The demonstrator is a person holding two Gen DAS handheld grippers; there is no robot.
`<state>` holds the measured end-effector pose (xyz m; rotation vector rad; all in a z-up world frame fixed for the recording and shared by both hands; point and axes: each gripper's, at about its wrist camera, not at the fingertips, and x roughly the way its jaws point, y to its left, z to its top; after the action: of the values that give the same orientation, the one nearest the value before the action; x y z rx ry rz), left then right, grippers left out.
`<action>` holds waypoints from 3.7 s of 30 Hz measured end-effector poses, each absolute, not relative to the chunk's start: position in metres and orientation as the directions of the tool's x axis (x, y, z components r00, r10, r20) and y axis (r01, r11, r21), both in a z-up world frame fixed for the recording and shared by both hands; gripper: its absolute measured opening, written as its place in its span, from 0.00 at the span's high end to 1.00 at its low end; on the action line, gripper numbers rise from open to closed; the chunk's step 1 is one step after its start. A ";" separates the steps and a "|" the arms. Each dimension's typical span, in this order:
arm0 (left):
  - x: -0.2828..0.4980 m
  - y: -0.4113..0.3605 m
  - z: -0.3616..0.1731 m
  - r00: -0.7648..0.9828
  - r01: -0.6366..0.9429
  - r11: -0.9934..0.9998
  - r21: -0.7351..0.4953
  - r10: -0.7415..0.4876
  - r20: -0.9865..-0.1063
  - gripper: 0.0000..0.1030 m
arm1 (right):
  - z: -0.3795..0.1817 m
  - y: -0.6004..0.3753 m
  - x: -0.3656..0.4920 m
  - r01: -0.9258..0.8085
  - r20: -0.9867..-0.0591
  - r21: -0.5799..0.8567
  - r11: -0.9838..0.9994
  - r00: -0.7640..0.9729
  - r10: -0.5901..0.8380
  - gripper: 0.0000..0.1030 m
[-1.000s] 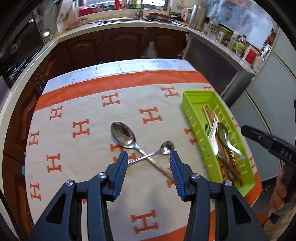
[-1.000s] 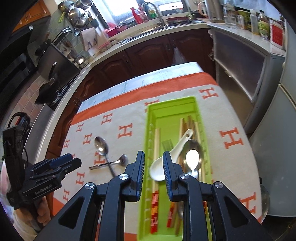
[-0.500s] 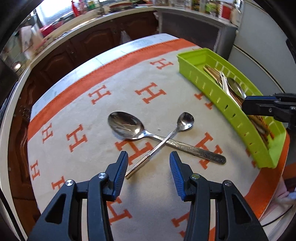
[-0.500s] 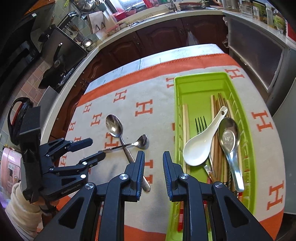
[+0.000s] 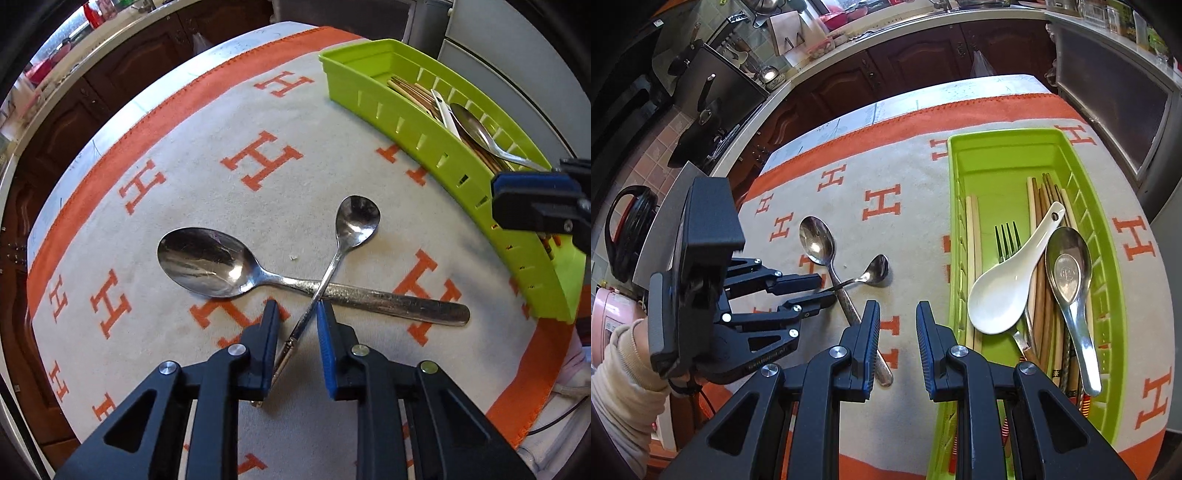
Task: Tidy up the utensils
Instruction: 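Move both open grippers back over the two crossed steel spoons, then grasp the large steel spoon with the right gripper while the left grasps the teaspoon, then lift the large spoon and lower it into the green tray with the right gripper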
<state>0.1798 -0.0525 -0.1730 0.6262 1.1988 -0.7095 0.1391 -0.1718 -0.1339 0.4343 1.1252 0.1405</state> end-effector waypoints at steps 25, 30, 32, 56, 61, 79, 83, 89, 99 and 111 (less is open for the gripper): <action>0.173 0.053 -0.164 0.158 0.230 0.919 -0.321 -0.361 -0.919 0.98 | -0.148 -0.132 0.181 0.001 -0.849 0.450 0.893 0.312 0.427 0.80; 0.156 0.097 -0.179 0.159 0.092 0.926 -0.367 -0.377 -0.912 0.98 | -0.171 -0.103 0.218 -0.035 -0.889 0.410 0.912 0.207 0.408 0.80; 0.150 0.106 -0.180 0.156 0.087 0.924 -0.372 -0.381 -0.911 0.97 | -0.179 -0.093 0.233 -0.052 -0.901 0.393 0.918 0.175 0.396 0.80; 0.150 0.109 -0.185 0.138 0.130 0.902 -0.412 -0.427 -0.894 0.97 | -0.184 -0.014 0.259 -0.230 -0.964 0.217 0.949 0.103 0.246 0.94; 0.155 0.100 -0.183 0.135 0.152 0.917 -0.369 -0.389 -0.911 0.97 | -0.162 -0.038 0.223 -0.187 -0.917 0.312 0.932 0.197 0.347 0.95; 0.142 0.060 -0.171 0.249 0.265 0.956 -0.123 -0.191 -0.949 0.99 | -0.038 -0.227 0.093 0.026 -0.694 0.534 0.845 0.584 0.420 0.95; 0.142 0.069 -0.172 0.242 0.217 0.960 -0.179 -0.230 -0.943 0.99 | -0.030 -0.259 0.076 0.086 -0.745 0.484 0.871 0.564 0.357 0.95; 0.139 0.081 -0.174 0.217 0.138 0.954 -0.266 -0.291 -0.932 0.99 | -0.054 -0.285 0.081 0.161 -0.842 0.371 0.915 0.474 0.258 0.97; 0.140 0.074 -0.177 0.221 0.114 0.957 -0.267 -0.287 -0.932 0.99 | -0.118 -0.265 0.147 0.212 -0.903 0.311 0.927 0.369 0.218 0.97; 0.158 0.065 -0.179 0.180 0.119 0.959 -0.257 -0.276 -0.944 0.97 | -0.168 -0.275 0.164 0.266 -0.908 0.347 0.899 0.337 0.250 0.95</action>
<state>0.1583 0.0654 -0.1790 -0.1361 1.3632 -0.2798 0.1645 -0.2751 -0.1680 0.4839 1.2411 -0.0111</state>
